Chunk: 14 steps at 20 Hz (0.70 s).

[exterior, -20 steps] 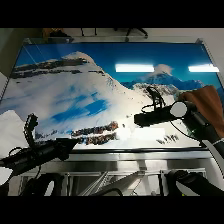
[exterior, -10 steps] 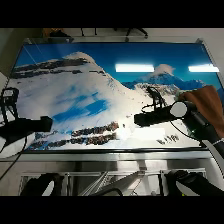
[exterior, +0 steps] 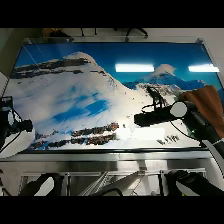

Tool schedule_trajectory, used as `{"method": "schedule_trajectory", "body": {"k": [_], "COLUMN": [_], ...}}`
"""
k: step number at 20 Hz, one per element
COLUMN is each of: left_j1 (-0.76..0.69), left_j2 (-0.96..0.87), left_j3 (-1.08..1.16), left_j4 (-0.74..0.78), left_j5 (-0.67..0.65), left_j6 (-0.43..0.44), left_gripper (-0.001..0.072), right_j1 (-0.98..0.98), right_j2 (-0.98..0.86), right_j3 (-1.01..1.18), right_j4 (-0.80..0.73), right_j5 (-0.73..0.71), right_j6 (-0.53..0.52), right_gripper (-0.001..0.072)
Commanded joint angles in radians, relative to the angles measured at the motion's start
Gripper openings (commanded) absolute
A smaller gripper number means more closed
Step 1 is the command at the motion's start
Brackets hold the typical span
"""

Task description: Fold the shirts.

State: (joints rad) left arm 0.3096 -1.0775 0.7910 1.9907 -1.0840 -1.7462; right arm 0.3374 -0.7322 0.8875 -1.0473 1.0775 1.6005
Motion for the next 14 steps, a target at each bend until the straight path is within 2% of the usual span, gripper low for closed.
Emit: {"method": "schedule_trajectory", "body": {"k": [1, 6, 7, 8, 9, 10, 12, 14], "left_j1": [0.106, 0.114, 0.113, 0.113, 0.113, 0.113, 0.097, 0.058], "left_j2": [-0.153, -0.310, -0.323, -0.335, -0.344, -0.347, -0.333, -0.276], "left_j3": [-0.018, -0.018, -0.016, -0.007, 0.011, 0.035, 0.116, 0.227], "left_j4": [0.022, 0.022, 0.023, 0.022, 0.024, 0.023, -0.002, -0.074], "left_j5": [0.136, 0.245, 0.254, 0.254, 0.243, 0.225, 0.161, 0.095], "left_j6": [0.002, 0.002, 0.001, 0.001, 0.002, 0.010, 0.031, 0.098], "left_gripper": [0.0697, 0.0695, 0.0666, 0.0446, 0.0131, 0.0014, 0.0013, 0.0013], "right_j1": [0.001, 0.001, 0.001, 0.001, 0.001, 0.001, 0.001, 0.001], "right_j2": [0.001, 0.001, 0.001, 0.001, 0.001, 0.001, 0.001, 0.001], "right_j3": [0.000, 0.000, 0.000, 0.000, 0.000, 0.000, 0.000, 0.000], "right_j4": [0.000, 0.000, 0.000, 0.000, 0.000, 0.000, 0.000, 0.000], "right_j5": [0.000, 0.000, 0.000, 0.000, 0.000, 0.000, 0.000, 0.000], "right_j6": [0.000, 0.000, 0.000, 0.000, 0.000, 0.000, 0.000, 0.000], "right_gripper": [0.0019, 0.0019, 0.0019, 0.0019, 0.0019, 0.0019, 0.0019, 0.0019]}}
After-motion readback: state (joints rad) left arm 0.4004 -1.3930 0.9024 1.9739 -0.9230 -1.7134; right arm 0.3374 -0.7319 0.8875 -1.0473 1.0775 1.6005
